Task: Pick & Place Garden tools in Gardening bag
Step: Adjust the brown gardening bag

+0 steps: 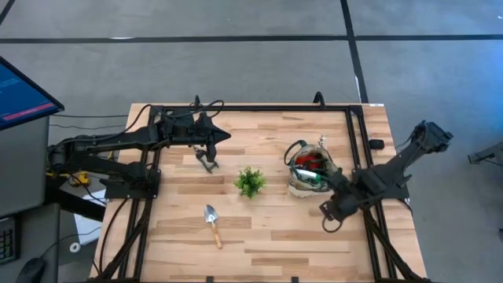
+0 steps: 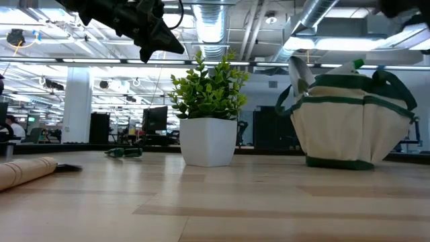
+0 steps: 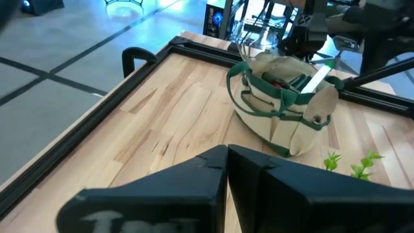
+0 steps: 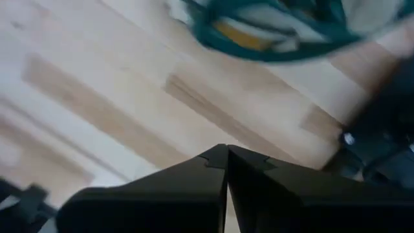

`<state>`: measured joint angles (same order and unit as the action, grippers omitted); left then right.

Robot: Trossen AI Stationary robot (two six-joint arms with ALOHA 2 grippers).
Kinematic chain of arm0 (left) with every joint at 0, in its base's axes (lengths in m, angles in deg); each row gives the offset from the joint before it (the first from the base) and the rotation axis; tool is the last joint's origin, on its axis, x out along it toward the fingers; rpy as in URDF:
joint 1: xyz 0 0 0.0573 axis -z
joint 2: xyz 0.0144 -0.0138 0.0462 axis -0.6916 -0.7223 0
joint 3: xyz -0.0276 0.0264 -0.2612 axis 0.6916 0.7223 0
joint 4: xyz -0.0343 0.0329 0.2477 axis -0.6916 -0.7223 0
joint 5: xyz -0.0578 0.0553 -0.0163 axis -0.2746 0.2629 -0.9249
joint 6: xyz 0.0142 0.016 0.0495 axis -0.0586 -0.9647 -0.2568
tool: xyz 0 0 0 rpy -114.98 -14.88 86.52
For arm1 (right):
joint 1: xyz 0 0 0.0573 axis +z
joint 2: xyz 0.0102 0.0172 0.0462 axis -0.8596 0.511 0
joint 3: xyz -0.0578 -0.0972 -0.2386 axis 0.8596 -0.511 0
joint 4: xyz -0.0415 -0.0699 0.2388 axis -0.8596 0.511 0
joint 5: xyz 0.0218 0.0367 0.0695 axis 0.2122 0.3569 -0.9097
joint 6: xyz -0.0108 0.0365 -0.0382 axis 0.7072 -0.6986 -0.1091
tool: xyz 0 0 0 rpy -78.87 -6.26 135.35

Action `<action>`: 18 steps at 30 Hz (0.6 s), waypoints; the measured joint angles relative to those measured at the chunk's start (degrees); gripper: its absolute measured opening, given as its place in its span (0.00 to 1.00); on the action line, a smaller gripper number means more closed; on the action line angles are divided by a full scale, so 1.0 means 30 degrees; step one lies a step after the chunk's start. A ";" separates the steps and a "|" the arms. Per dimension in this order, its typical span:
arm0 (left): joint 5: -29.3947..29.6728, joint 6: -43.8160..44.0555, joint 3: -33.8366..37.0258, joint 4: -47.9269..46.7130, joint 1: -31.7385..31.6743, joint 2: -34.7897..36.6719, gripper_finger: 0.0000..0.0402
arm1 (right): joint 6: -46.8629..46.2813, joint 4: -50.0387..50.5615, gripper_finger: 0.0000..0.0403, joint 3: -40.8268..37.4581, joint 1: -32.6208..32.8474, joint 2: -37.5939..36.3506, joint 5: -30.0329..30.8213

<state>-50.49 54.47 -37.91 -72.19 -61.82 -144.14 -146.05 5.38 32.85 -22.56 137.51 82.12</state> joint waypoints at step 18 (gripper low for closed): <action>-0.0007 0.0000 0.0000 -0.0022 0.0000 0.0007 0.00 | -0.5366 -0.0192 0.00 -0.5971 -0.0494 -0.0594 0.4226</action>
<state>-50.51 54.47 -37.91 -72.25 -61.82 -144.11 -162.15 4.80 14.94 -24.04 135.73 94.80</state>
